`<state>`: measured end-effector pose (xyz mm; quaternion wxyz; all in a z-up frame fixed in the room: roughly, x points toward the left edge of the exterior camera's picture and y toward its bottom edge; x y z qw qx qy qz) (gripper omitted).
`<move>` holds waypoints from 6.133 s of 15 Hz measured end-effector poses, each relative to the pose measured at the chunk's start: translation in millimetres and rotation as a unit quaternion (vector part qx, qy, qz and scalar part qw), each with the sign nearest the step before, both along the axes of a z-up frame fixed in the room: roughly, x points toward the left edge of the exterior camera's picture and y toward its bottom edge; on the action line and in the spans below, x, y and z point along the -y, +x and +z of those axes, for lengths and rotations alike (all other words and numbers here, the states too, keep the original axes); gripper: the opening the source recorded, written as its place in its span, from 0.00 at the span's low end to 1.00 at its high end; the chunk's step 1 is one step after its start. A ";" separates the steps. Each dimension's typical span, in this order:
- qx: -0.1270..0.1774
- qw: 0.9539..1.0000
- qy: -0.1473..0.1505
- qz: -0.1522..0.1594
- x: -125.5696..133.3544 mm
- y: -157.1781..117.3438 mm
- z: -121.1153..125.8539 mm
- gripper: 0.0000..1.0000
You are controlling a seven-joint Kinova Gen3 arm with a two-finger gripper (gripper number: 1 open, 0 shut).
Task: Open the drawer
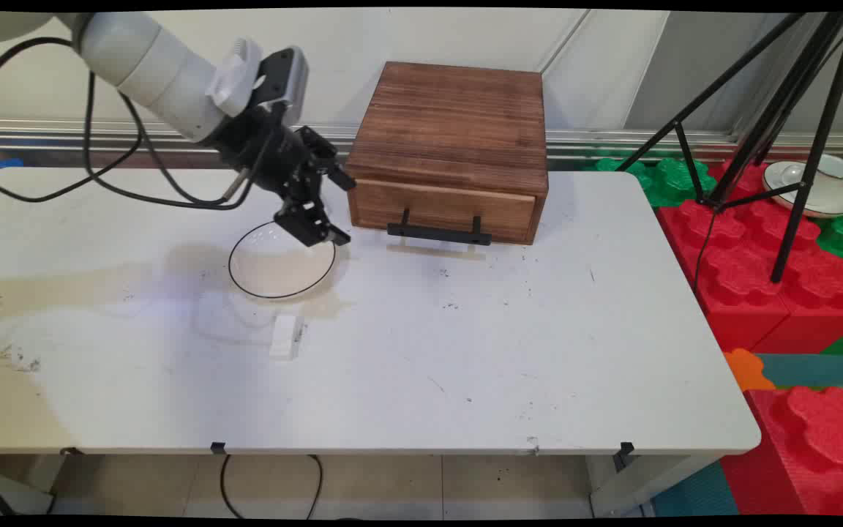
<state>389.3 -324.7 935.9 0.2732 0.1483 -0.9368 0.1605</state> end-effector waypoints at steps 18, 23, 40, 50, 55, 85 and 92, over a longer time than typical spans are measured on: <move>0.050 0.998 -0.015 -0.039 70.0 -95.7 -35.9 1.00; 0.071 0.997 -0.012 -0.039 85.7 -109.2 -51.6 1.00; 0.118 0.992 0.002 -0.032 123.6 -132.8 -101.7 1.00; 0.127 0.991 0.009 -0.036 130.3 -141.5 -119.5 1.00; 0.126 0.991 0.012 -0.037 129.3 -145.4 -124.0 1.00; 0.094 0.993 0.039 -0.055 56.8 -169.3 -133.5 1.00; 0.091 0.993 0.039 -0.060 33.5 -174.1 -134.4 1.00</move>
